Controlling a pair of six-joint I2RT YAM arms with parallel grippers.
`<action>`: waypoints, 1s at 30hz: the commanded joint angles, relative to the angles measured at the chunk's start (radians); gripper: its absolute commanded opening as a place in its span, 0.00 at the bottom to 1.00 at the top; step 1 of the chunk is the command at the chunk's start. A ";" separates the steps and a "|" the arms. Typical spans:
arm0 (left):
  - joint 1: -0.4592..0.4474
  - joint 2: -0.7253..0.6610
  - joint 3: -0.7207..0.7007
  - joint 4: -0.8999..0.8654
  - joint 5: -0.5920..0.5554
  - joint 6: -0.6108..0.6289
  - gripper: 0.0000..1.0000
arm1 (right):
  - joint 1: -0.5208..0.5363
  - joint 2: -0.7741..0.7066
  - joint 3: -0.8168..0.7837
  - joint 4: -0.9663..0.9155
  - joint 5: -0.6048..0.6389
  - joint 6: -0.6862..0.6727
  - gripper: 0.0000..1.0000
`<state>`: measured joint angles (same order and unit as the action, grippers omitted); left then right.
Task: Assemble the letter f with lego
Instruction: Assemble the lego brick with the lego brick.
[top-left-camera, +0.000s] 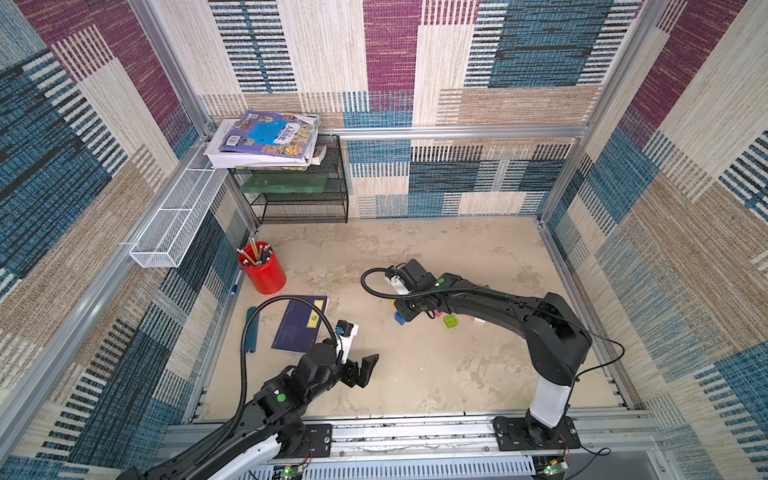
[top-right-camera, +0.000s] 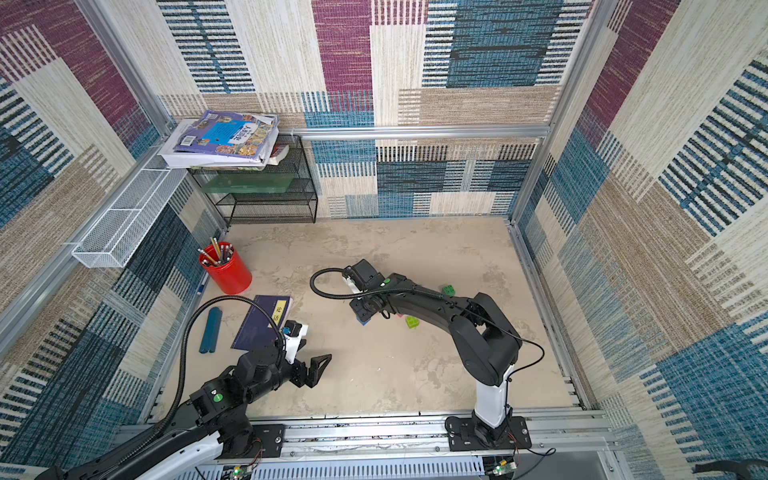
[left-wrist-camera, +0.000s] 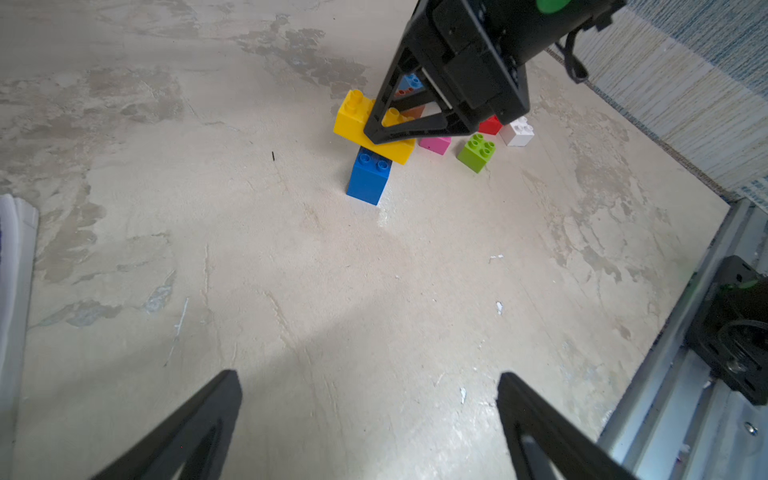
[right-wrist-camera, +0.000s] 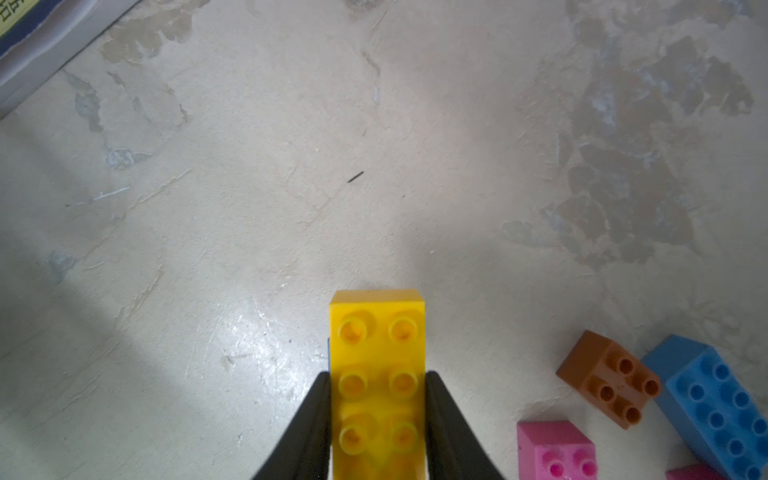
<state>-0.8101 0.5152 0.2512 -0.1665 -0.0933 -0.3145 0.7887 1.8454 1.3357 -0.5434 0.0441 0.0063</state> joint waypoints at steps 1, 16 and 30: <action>0.000 -0.044 -0.018 0.023 -0.047 -0.005 0.99 | 0.007 0.009 0.013 -0.001 -0.005 -0.008 0.32; 0.000 -0.103 -0.031 0.001 -0.062 -0.012 0.99 | 0.017 0.022 0.008 -0.009 0.000 -0.008 0.32; 0.000 -0.104 -0.032 0.001 -0.067 -0.009 0.99 | 0.018 0.025 0.012 -0.031 0.006 -0.014 0.31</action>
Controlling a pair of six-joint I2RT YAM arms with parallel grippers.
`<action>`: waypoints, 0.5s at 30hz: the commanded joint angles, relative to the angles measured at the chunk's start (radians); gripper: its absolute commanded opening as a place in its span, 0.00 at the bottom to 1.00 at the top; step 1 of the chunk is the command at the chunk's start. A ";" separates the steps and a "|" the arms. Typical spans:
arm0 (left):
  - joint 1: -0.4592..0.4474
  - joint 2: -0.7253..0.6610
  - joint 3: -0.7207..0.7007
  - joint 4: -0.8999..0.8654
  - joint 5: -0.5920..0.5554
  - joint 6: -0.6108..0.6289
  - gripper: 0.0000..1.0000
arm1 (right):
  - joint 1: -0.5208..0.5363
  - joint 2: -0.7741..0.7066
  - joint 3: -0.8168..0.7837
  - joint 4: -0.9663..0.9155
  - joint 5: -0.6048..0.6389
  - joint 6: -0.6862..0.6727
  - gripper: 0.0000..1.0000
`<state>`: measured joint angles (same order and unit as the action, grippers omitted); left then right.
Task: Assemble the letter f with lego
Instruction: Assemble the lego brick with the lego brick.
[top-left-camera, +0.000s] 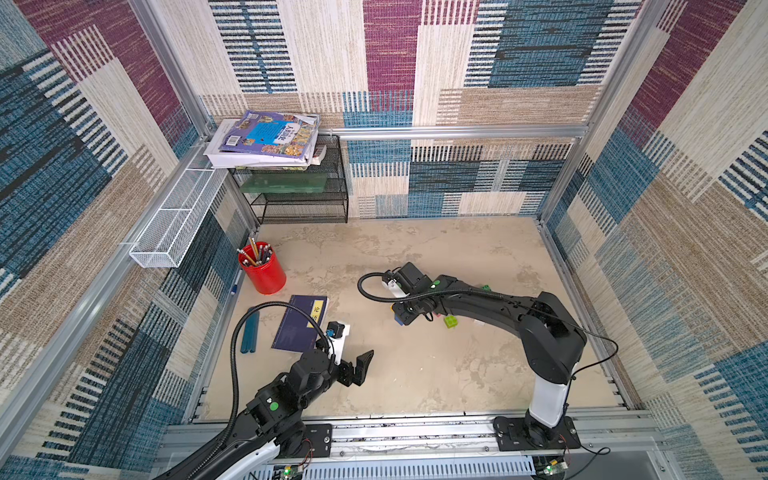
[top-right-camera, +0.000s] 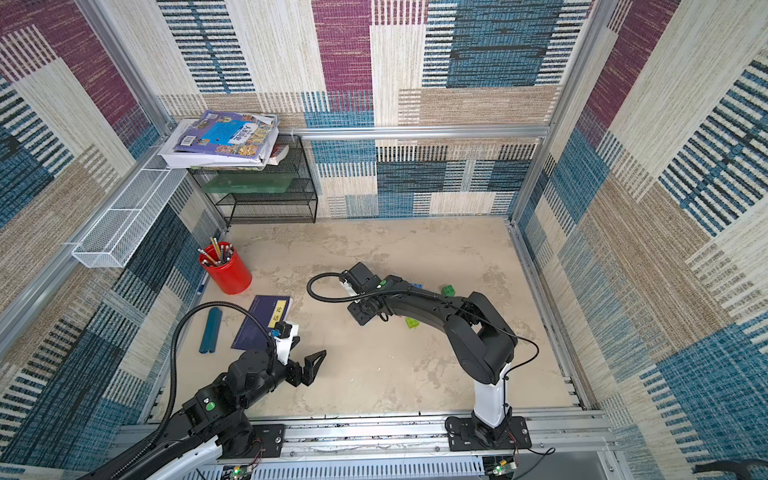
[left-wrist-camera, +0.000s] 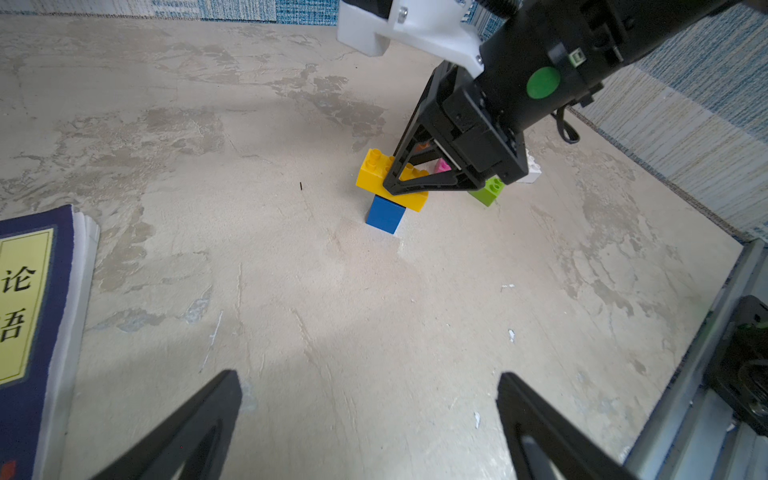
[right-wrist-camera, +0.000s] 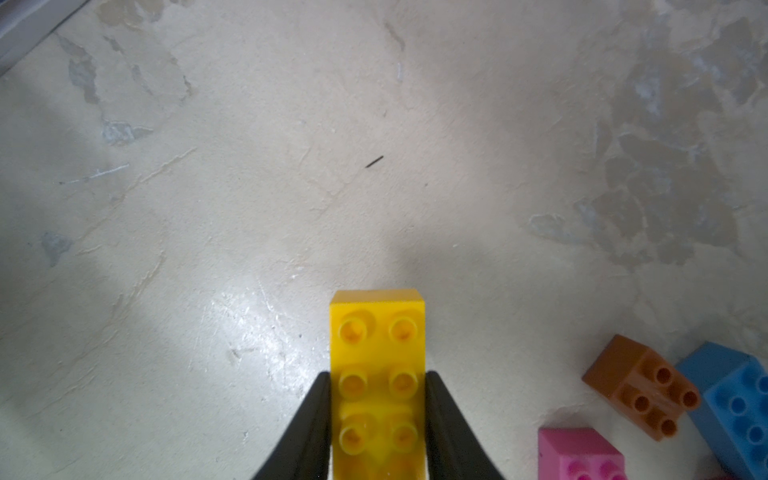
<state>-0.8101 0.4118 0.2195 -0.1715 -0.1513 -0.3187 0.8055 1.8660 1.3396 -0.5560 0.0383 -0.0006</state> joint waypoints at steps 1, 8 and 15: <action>-0.001 -0.001 0.001 0.006 -0.009 -0.007 0.99 | 0.001 0.006 0.008 -0.021 0.012 -0.008 0.31; 0.000 -0.001 -0.001 0.006 -0.010 -0.008 0.99 | 0.001 0.002 0.012 -0.030 0.016 -0.016 0.31; 0.000 -0.001 -0.001 0.004 -0.012 -0.010 0.99 | 0.001 0.009 0.020 -0.048 0.016 -0.026 0.31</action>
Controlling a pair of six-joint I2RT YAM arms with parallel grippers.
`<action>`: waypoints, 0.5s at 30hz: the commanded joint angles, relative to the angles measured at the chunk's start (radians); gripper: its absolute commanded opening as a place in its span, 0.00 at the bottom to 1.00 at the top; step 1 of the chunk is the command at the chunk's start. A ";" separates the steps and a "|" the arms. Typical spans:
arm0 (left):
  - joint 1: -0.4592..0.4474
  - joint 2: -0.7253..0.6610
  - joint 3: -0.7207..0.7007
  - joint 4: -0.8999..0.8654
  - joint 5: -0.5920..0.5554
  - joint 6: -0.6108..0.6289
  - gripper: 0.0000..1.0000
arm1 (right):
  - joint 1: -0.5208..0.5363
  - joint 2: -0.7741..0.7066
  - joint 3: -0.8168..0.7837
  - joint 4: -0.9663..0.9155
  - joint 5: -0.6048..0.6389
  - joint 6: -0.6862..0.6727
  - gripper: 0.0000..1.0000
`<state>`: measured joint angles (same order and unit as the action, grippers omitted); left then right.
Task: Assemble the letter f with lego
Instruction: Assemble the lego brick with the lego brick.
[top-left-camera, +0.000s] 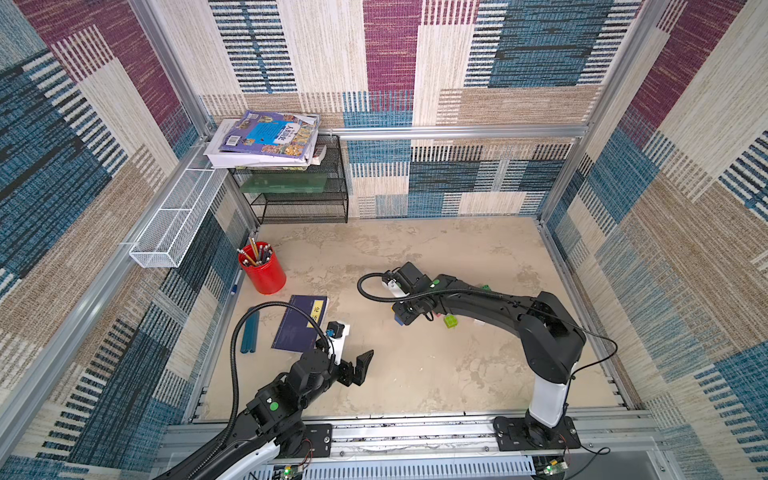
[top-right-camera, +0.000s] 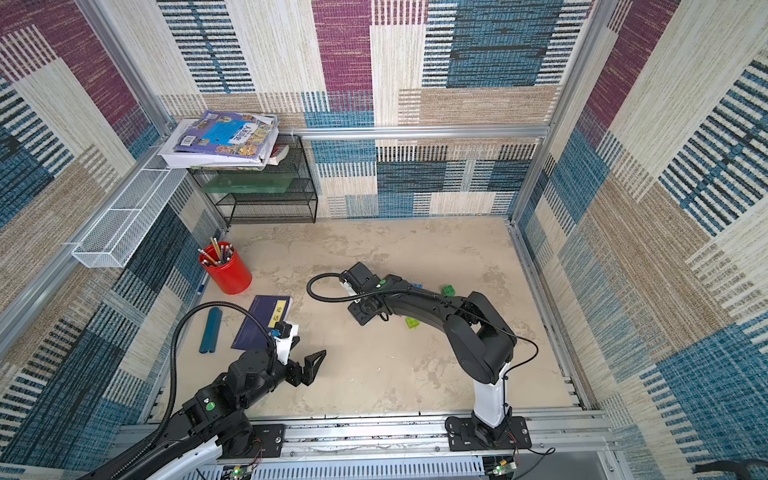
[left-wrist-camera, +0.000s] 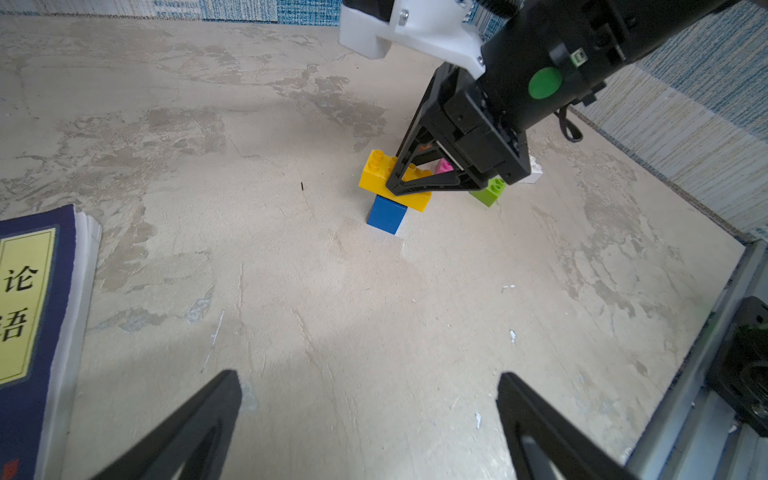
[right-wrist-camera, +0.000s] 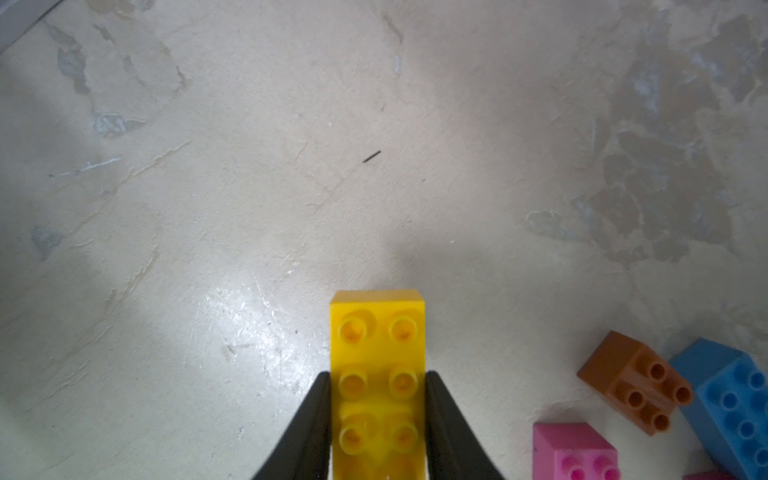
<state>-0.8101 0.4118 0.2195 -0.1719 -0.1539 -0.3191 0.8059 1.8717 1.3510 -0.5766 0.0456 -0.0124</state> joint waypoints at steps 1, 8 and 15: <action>0.001 0.000 -0.002 0.005 -0.010 -0.009 0.99 | 0.000 0.004 0.008 -0.030 0.007 -0.015 0.31; 0.000 -0.001 -0.001 0.002 -0.012 -0.012 0.99 | 0.003 0.034 0.018 -0.052 -0.017 -0.027 0.31; 0.001 -0.001 0.000 -0.003 -0.014 -0.015 0.99 | 0.006 0.070 -0.001 -0.053 -0.026 -0.021 0.30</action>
<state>-0.8101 0.4118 0.2195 -0.1726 -0.1547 -0.3233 0.8097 1.9175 1.3712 -0.5385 0.0452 -0.0357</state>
